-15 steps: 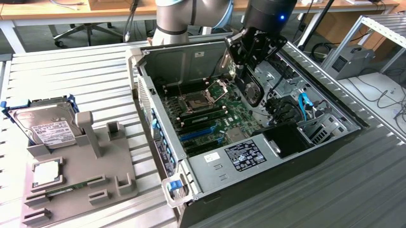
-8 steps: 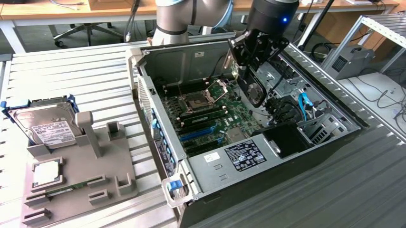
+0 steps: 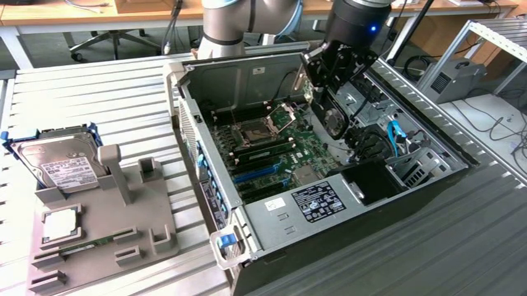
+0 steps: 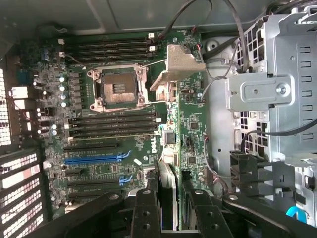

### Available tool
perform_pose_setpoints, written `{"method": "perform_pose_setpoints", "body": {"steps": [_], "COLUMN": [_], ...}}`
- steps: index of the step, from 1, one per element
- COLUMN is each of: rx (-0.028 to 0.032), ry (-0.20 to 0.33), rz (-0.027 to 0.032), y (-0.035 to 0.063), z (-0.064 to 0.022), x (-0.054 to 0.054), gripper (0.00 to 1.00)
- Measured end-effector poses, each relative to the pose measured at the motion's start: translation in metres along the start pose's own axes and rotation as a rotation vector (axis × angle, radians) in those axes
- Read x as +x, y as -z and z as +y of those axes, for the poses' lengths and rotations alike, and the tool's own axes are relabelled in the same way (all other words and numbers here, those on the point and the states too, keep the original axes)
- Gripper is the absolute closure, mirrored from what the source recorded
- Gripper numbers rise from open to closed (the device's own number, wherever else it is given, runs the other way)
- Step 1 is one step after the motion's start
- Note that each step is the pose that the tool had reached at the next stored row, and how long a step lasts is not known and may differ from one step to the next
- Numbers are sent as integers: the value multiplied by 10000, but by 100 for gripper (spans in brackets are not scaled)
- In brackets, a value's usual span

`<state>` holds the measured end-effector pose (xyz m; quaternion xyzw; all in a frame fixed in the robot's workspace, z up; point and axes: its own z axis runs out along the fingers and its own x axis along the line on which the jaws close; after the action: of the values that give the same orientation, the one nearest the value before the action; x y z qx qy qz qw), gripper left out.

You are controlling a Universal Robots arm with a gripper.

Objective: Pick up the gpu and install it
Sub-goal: 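Pick up the gpu and move the gpu toward the slot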

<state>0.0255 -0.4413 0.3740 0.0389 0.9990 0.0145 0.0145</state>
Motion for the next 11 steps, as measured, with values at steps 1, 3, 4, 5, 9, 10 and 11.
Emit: {"method": "perform_pose_setpoints", "body": {"steps": [1,3,4,5,9,10,11], "rx": [0,0,0,0,0,0,0], "ry": [1,1,0,1,0,0,0], "rz": [1,1,1,2,2,3,3], "y": [-7,-15,-20,-24,-41,-46,-50], "z": [2,5,7,9,17,19,21], "x": [-12,-30,-40,-50,-90,-100,-111], "gripper": [71,71,71,71,71,71,71]}}
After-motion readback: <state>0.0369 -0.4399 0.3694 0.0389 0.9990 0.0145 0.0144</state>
